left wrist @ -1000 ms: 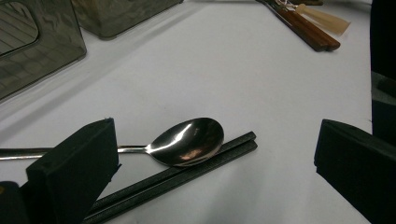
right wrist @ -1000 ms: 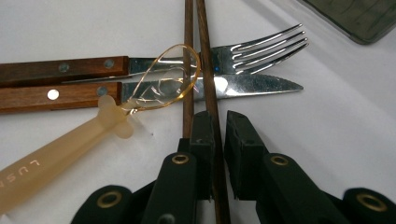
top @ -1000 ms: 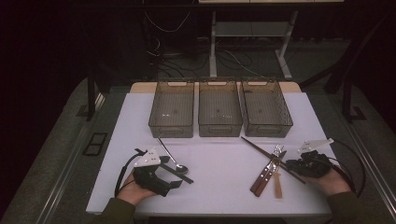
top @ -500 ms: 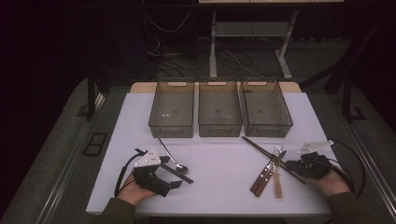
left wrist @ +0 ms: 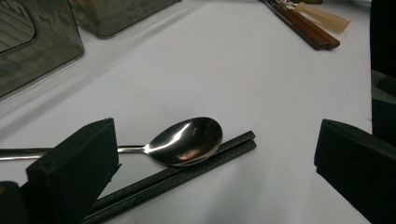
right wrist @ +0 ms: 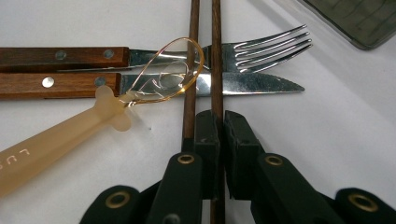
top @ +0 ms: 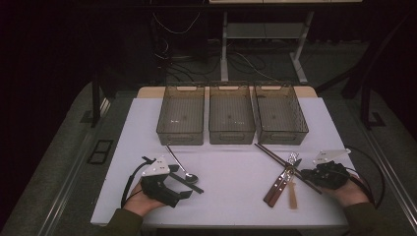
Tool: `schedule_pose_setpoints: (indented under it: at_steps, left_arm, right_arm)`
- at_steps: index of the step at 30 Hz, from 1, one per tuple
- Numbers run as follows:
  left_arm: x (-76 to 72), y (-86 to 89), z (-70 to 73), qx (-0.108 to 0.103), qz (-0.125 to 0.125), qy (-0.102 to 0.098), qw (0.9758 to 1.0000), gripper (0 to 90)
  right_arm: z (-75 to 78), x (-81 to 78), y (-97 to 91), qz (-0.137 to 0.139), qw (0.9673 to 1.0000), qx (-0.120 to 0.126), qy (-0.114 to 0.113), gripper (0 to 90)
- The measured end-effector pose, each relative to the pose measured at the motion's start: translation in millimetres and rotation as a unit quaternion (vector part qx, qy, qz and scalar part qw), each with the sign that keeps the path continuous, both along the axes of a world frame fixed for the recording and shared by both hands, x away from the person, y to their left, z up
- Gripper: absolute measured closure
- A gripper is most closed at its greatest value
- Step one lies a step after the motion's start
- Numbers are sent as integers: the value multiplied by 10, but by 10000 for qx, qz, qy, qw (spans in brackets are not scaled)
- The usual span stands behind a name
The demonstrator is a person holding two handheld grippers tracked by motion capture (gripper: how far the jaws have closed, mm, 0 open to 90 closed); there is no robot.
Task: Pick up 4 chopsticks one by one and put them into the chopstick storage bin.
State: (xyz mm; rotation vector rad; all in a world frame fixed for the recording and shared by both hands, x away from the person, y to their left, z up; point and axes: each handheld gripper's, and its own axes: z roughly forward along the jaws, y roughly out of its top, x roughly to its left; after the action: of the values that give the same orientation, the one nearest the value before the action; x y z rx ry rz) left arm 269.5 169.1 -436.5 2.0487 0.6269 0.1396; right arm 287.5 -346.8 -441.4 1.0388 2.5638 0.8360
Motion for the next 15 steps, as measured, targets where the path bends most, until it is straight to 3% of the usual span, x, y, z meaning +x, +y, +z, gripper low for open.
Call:
schedule_pose_setpoints:
  at_steps: [7,15]
  left_arm:
    - [3,-1,-1,7,-9,5,10000,0]
    - [1,0,0,1,-3,5,10000,0]
  right_arm:
    - [10,7,-13,18,10000,35,-62,848]
    - [51,-11,-76,-7,9997,246,-56,848]
